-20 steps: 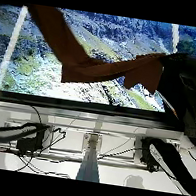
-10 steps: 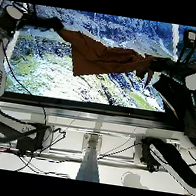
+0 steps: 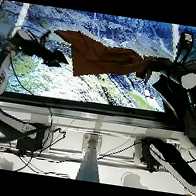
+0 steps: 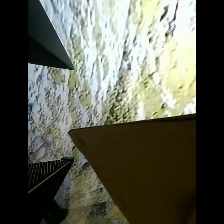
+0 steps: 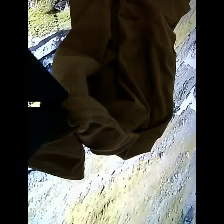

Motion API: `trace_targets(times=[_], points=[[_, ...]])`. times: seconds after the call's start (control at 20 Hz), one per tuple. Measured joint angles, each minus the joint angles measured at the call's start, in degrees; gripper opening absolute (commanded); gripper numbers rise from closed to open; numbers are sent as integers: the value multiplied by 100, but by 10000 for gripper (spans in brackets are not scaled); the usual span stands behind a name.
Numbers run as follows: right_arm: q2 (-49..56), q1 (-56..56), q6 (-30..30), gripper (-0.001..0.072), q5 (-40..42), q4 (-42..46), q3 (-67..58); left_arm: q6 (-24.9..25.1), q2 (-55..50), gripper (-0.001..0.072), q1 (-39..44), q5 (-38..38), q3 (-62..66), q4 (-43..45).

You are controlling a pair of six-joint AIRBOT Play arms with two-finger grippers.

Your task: Fold the clothes and pants, and hang the long-sleeved shirts on hangers.

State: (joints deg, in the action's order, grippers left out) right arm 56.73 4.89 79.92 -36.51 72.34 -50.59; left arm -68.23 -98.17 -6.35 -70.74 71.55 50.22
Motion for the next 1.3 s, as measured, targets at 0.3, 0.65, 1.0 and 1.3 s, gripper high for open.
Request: trace_targets(times=[0.3, 0.65, 1.0, 1.3], points=[[2, 0, 2, 13, -2, -2, 0, 83, 9, 185, 822, 1099, -675, -455], [-66, 0, 2, 13, -28, 44, -234, 219, 343, 14, 981, 1864, -638, -444], [-437, -66, -4, 13, -203, 487, -1386, 297, 2669, 15, -505, 2022, 367, -538], [-1241, 94, -11, 13, -330, -33, -2697, 310, 5302, 14, -2004, 3086, 686, -553]])
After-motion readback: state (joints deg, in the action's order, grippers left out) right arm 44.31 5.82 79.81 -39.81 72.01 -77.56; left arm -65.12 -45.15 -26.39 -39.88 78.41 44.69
